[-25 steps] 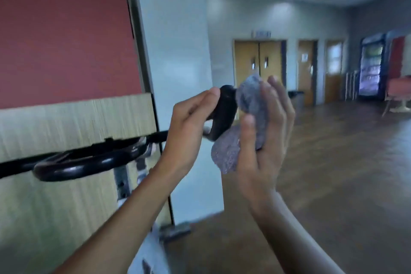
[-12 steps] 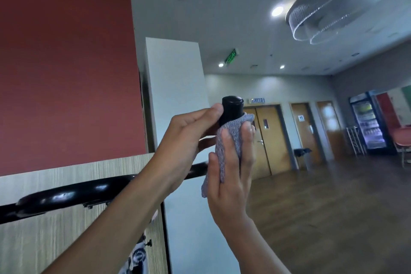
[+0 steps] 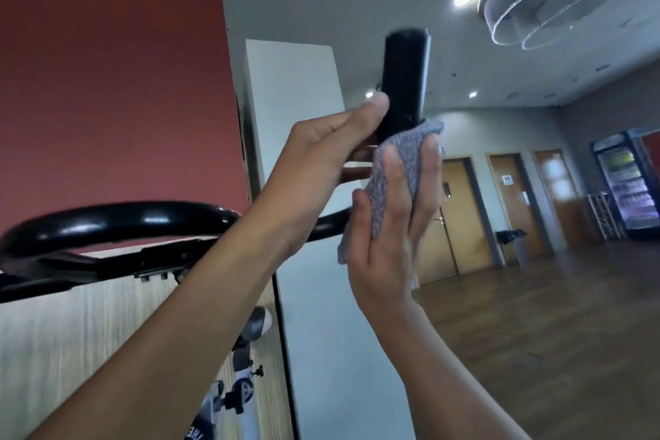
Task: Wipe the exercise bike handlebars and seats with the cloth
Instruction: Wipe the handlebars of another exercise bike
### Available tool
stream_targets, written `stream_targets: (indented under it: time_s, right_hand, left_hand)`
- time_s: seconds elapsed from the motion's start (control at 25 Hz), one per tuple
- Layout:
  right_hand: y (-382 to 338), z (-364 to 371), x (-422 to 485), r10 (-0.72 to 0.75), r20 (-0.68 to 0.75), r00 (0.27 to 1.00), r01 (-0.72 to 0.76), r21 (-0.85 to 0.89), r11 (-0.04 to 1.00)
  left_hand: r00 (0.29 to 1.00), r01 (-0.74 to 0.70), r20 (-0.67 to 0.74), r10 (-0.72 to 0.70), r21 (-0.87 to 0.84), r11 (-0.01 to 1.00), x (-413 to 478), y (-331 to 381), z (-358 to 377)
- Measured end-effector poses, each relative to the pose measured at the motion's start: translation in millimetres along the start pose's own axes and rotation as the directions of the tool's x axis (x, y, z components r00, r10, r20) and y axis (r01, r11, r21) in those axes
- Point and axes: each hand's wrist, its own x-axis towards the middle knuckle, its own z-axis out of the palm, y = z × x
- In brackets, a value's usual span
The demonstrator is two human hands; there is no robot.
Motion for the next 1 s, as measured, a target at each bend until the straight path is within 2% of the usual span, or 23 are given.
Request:
stream_targets:
  time_s: [0.08,0.2,0.28,0.48,0.72,0.8,0.84,0.88,0.96,1.0]
  right_hand:
    - [3.8,11.9,-10.7,-0.001,-0.079,0.997,0.004,0.036,0.999]
    - [9.5,33.2,-21.8,0.031,-0.232,0.972,-0.002,0.126,0.992]
    - [8.4,41.2,-22.9,0.065,-0.280,0.958,-0.011,0.190,0.982]
    - [17.6,44.2,-30.6,0.069,-0.305,0.950,0.018,0.274,0.962]
    - [27.6,54.7,-49.2,0.089,-0.287,0.954,0.003,0.305,0.952]
    - [30.9,60.8,-62.2,0.118,-0.258,0.959,-0.029,0.325,0.945]
    - [31.4,63.8,-69.4,0.134,-0.249,0.959,-0.043,0.339,0.940]
    - [31.3,68.1,-76.1,0.148,-0.245,0.958,-0.053,0.358,0.932]
    - [28.6,77.6,-86.8,0.199,-0.229,0.953,-0.094,0.404,0.910]
    - [26.6,81.4,-91.7,0.236,-0.208,0.949,-0.129,0.427,0.895]
  left_hand:
    - [0.999,-0.002,-0.054,0.003,0.032,0.999,-9.2,-17.6,2.9]
    - [0.994,-0.028,-0.098,0.046,0.180,0.983,-20.2,-31.3,5.2]
    - [0.994,-0.028,-0.098,0.056,0.264,0.964,-23.5,-34.0,6.9]
    - [0.994,-0.014,-0.101,0.044,0.279,0.960,-21.3,-34.6,14.8]
    - [0.978,0.067,-0.207,-0.009,0.277,0.959,-22.0,-47.1,24.1]
    - [0.972,0.101,-0.234,-0.008,0.391,0.915,-19.3,-51.7,24.2]
    - [0.963,0.127,-0.269,0.019,0.516,0.847,-19.5,-55.4,20.8]
    - [0.950,0.152,-0.303,0.076,0.662,0.734,-21.4,-59.7,14.7]
    - [0.939,0.201,-0.291,0.182,0.897,0.394,-28.6,-69.3,-0.4]
    - [0.951,0.217,-0.251,0.182,0.958,0.187,-34.8,-74.9,-7.2]
